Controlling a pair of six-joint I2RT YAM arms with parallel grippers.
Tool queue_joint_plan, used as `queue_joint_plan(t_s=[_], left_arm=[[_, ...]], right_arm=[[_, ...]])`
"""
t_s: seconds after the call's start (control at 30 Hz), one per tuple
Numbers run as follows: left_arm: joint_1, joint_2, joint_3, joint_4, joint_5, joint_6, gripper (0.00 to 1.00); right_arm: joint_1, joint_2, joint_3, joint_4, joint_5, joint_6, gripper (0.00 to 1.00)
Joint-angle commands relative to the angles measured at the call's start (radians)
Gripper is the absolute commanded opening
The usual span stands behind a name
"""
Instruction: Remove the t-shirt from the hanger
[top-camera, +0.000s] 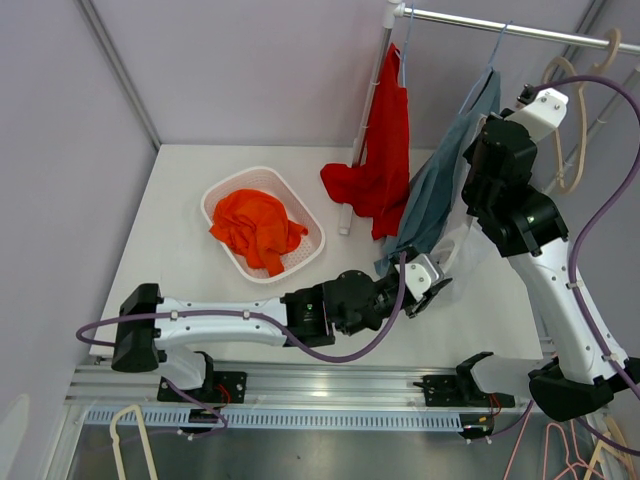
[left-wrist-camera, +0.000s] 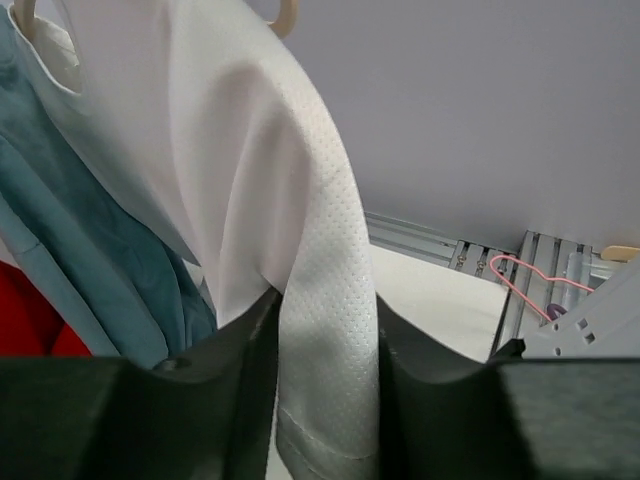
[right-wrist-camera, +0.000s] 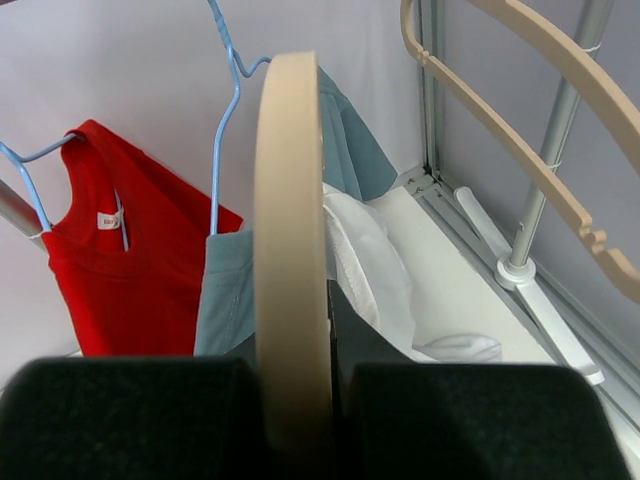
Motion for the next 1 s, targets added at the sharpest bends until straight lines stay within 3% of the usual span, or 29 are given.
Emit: queue_joint_plan(t_s=[0.0,0.13,0.17,0.27,0.5,0.7,0.97], left_arm=[[0.001,0.008,0.002,0.025,-0.022,-0.008,0.36],[0.001,0.028,0.014,0.012,-0.014,-0.008,0.27],[0.001,0.030,0.011,0.015,-0.014,-0.010,0.16],[0.001,0.031,0.011,0.017,-0.016,-0.010,0.01],[-0.015,-0.035,0.059,-0.120,-0.011,-0.051,0.01],[-0.117,-0.198,-0.053,-0.098,-0.063,-0.046,0.01],[-0.192,-0.332,-0.161,-0.135,-0.079,-0.161,0.01]], right_arm=[[0.008,-0.007,0.052,0.070,0.015,0.012,0.00],[0.011,-0.003,0.062,0.076,0.015,0.003,0.00],[0.011,-0.003,0.067,0.073,0.015,0.000,0.00],[0.011,0.000,0.070,0.081,0.018,-0.009,0.00],[0.011,0.025,0.023,0.197,0.090,-0.132,0.00],[-0.052,0.058,0.003,0.283,0.096,-0.189,0.00],[-0.144,0.072,-0.010,0.325,0.012,-0.206,0.00]])
